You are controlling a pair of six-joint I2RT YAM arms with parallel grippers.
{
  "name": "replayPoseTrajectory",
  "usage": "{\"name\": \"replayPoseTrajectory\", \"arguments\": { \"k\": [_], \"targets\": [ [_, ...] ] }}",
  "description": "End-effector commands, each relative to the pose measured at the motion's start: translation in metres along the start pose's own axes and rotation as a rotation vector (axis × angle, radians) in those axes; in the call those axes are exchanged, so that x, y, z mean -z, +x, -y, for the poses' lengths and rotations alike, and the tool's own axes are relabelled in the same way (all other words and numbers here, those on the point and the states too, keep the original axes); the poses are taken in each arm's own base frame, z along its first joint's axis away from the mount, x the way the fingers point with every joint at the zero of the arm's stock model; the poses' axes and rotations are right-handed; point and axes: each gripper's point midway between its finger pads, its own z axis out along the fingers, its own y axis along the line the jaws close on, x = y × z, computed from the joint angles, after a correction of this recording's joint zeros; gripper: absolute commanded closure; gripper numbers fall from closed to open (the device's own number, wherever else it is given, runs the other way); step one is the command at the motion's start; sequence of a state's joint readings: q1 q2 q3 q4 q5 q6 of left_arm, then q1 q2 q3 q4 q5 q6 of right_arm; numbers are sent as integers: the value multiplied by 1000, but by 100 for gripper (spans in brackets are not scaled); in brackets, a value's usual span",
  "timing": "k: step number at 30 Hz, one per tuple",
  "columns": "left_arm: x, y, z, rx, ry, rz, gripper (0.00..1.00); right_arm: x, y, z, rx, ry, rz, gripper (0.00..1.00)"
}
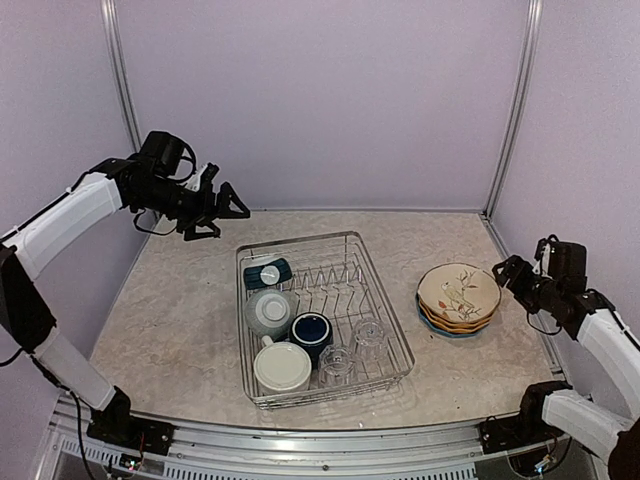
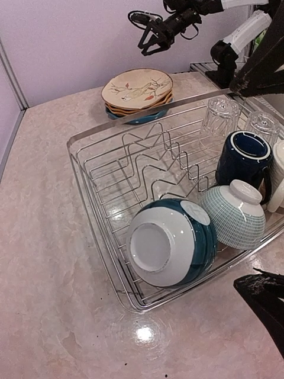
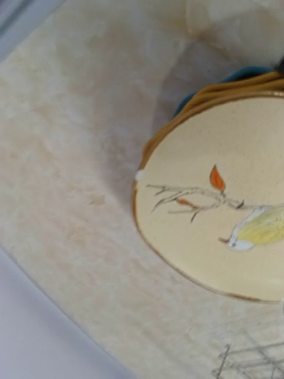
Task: Unload the mixed dishes from the dish rack
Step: Place the plate with another plate, then grab the cup from the dish rack.
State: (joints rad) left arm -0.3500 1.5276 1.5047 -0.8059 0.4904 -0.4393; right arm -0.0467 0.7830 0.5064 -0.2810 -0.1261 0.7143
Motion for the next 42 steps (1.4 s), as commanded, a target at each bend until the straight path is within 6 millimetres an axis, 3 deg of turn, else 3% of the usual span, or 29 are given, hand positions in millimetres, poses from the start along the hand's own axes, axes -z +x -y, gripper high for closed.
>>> {"name": "replayPoseTrajectory", "arguments": {
  "k": [1,6,11,20,25,30,35,42],
  "targets": [
    [-9,6,-4,-24,-45,-34,1,12,-7,-3,64,6,18,14],
    [-19,9,-6,-10,-50,-69,1,14,-6,-18,123,-72,-1,1],
    [-29,10,-18,-20,-101,-76,1,8,9,-25,143,-136,-62,0],
    [-42,5,-47,-141,-342,-66,1,8,9,-33,239,-142,-78,0],
    [-48,6,-21,-274,-389,-94,1,8,16,-28,280,-127,-95,0],
    [-74,20,7,-327,-360,-164,1,7,24,-33,277,-173,-98,0],
    [-84,20,29,-313,-304,-166,1,8,40,-62,325,-266,-149,0],
    [-66,10,55,-302,-225,-107,1,21,74,-128,519,-383,-234,0]
  ]
}}
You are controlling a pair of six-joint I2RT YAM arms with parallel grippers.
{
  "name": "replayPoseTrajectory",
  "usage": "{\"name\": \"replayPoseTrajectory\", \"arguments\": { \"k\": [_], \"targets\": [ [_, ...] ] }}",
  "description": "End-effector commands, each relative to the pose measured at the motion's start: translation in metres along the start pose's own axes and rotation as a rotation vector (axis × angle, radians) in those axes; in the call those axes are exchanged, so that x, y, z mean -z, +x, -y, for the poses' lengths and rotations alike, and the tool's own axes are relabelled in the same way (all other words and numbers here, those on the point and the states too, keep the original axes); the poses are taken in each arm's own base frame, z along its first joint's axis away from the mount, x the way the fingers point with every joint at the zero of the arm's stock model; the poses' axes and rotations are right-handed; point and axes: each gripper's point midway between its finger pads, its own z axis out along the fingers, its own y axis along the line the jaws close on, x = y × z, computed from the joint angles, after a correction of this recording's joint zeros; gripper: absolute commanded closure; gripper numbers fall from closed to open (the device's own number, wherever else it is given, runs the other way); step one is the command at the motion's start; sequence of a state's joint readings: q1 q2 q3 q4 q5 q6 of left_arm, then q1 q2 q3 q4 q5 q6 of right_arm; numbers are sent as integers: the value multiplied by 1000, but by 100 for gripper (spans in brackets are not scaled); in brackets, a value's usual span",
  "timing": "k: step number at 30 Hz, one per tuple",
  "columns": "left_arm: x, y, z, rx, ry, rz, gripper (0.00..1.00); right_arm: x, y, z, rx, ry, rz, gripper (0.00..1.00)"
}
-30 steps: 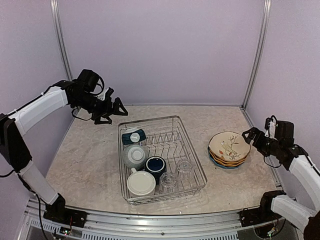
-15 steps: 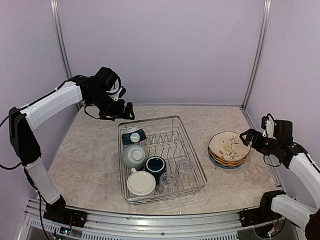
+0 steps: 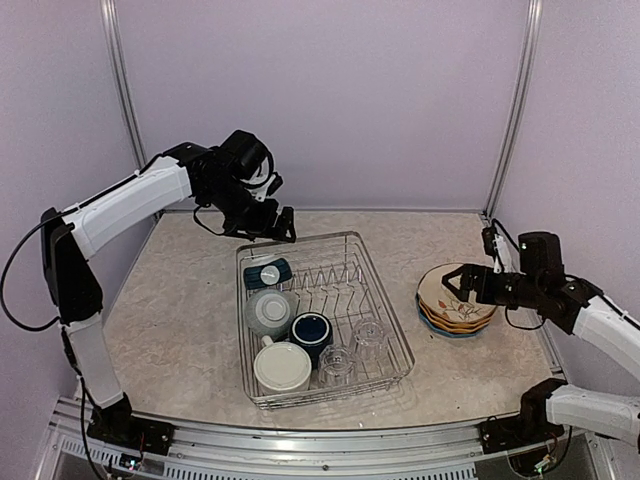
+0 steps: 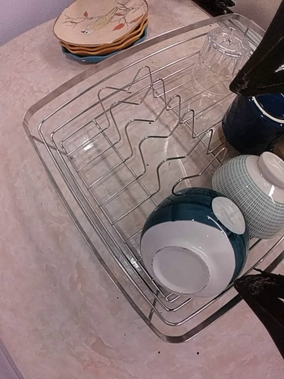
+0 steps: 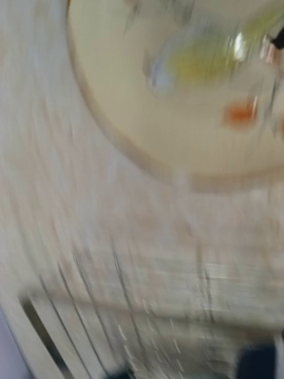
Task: Unload the mixed dishes from the dish rack
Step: Grab the cup from the dish rack.
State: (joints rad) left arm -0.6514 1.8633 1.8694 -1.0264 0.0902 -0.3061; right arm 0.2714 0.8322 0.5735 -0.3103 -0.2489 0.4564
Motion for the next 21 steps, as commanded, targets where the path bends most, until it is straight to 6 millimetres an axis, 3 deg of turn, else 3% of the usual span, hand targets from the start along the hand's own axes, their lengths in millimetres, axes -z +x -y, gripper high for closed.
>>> {"name": "replayPoseTrajectory", "arguments": {
  "k": [1,6,10,17,21],
  "targets": [
    [31,-13,17,7,77,62,1,-7,-7,-48,128,-63,-30,0],
    [52,-18,25,-26,118,103,1,-27,16,-103,271,-114,-135,0],
    [66,-24,19,-36,123,164,1,-46,45,-138,420,-88,-245,0],
    [85,-20,-2,9,167,251,1,-55,88,-170,587,-67,-394,0],
    [89,-20,-11,31,166,260,1,-56,95,-179,614,-77,-427,4]
  ]
}}
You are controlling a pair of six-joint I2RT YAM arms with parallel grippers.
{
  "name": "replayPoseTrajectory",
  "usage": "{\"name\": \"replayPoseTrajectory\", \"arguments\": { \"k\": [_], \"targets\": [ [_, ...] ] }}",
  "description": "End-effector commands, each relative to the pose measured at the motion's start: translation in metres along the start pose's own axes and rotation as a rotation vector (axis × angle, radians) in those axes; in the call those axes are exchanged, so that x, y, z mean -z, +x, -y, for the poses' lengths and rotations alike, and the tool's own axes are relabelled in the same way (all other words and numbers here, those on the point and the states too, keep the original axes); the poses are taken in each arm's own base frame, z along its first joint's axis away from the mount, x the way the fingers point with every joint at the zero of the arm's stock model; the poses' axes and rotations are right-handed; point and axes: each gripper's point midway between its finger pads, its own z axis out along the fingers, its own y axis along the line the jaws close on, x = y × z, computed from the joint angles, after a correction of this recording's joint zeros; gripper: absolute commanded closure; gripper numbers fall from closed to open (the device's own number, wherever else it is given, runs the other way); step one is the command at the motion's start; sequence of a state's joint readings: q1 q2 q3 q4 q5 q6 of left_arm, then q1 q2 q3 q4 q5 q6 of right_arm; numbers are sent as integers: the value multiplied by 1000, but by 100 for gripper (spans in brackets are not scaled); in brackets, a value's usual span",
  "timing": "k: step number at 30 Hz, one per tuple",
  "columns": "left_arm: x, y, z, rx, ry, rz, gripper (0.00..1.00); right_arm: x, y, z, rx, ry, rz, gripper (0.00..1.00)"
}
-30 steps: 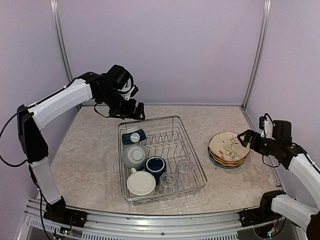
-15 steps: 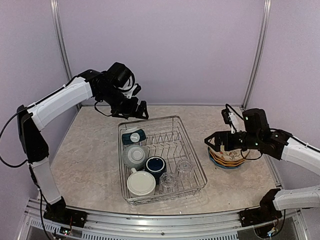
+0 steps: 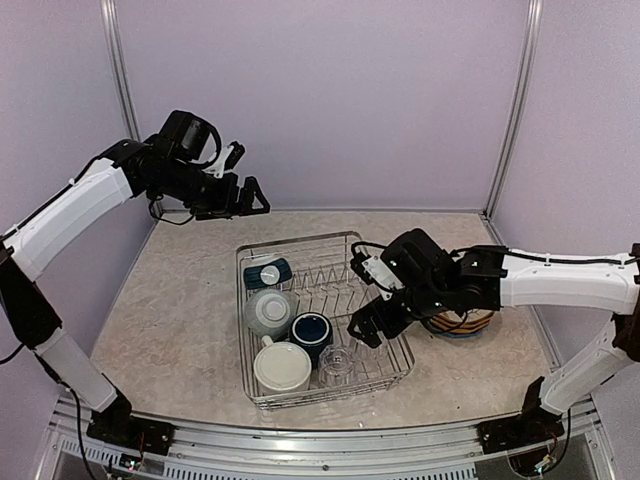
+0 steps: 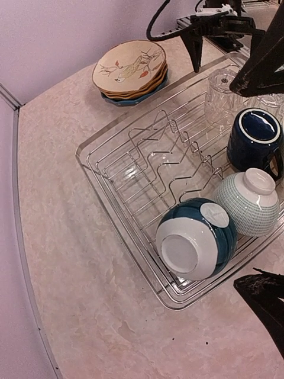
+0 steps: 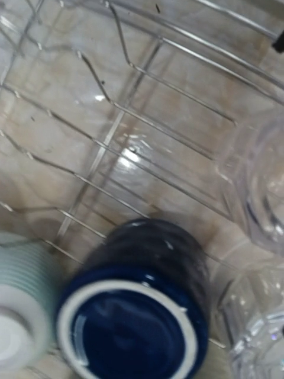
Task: Unload the mixed dishes from the dish rack
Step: Grab the cup from the dish rack.
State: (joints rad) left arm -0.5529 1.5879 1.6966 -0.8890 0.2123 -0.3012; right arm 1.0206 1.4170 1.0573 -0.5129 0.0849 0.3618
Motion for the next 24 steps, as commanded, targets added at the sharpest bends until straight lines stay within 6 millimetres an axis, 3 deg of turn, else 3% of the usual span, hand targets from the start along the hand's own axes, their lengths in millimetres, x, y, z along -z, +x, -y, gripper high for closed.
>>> {"name": "replayPoseTrajectory", "arguments": {
  "k": [1,8,18,24],
  "targets": [
    [5,-7,-1,1,33,39,1,0,5,-2,46,32,-62,8],
    [-4,0,-4,17,38,4,1,-8,17,-8,67,31,-129,22],
    [-7,-1,-10,46,44,-3,1,-32,46,-6,87,82,-245,20],
    [-7,-3,-14,70,52,-6,1,-31,38,-4,76,117,-189,38]
  ]
}}
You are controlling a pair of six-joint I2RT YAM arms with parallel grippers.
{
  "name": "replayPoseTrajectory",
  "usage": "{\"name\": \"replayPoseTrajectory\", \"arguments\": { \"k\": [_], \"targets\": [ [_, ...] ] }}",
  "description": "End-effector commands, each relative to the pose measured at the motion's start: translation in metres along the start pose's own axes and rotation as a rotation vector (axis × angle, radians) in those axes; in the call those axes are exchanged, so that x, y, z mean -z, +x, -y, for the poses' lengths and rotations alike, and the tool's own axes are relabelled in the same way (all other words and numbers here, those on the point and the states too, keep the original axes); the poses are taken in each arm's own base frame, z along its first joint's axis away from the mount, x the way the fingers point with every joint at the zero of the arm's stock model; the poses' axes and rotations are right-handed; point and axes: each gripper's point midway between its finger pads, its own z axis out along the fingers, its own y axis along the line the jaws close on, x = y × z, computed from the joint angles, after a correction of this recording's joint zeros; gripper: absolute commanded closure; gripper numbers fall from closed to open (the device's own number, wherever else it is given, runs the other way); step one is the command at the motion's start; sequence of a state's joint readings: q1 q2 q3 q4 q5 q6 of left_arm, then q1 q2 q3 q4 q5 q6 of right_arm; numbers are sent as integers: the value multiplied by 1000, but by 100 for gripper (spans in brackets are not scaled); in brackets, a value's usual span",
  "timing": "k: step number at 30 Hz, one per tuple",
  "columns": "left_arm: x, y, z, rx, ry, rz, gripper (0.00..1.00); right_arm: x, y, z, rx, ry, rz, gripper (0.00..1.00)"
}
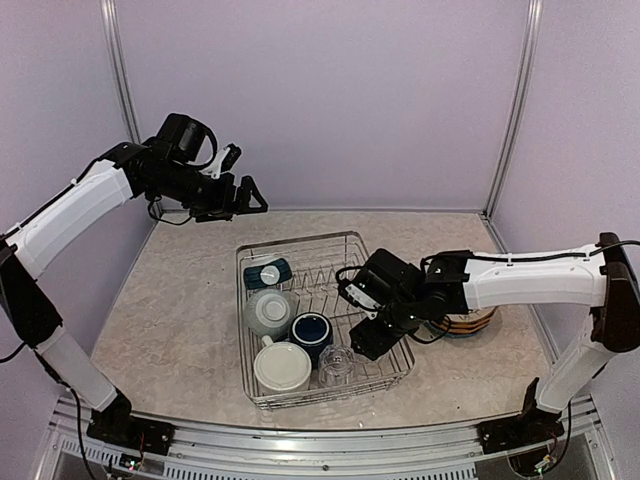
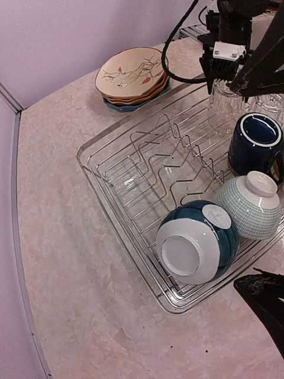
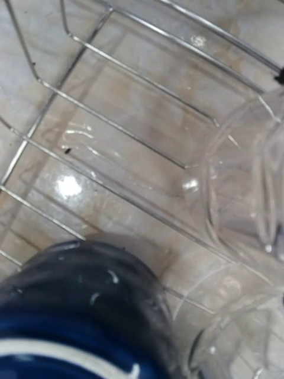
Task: Unload the mixed dishes from the dish rack
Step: Grab the cup from the dish rack.
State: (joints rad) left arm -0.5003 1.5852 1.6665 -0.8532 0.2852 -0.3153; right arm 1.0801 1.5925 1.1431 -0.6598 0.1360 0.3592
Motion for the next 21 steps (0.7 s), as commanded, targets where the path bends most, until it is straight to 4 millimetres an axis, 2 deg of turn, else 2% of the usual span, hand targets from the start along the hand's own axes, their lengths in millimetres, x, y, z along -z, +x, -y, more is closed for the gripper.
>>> {"name": "replayPoseTrajectory", "arguments": {
  "k": [1,5,10,14,18,21],
  "targets": [
    [-6,1,-5,23,13,-11,1,5,-5,2,-14,34,39,41],
    [-5,0,-6,49,29,-18,1,20,-17,4,-43,37,96,55],
    [-1,-2,-3,46,53,-1,1,56,-44,16,-85,73,245,65],
    [3,-3,4,59,94,-1,1,91,-76,14,-112,31,421,68],
    [8,-4,14,56,150,15,1,124,-108,28,-201,-26,637,71],
    [10,-3,28,77,241,-4,1,143,-127,39,-310,-173,810,70]
  ]
}}
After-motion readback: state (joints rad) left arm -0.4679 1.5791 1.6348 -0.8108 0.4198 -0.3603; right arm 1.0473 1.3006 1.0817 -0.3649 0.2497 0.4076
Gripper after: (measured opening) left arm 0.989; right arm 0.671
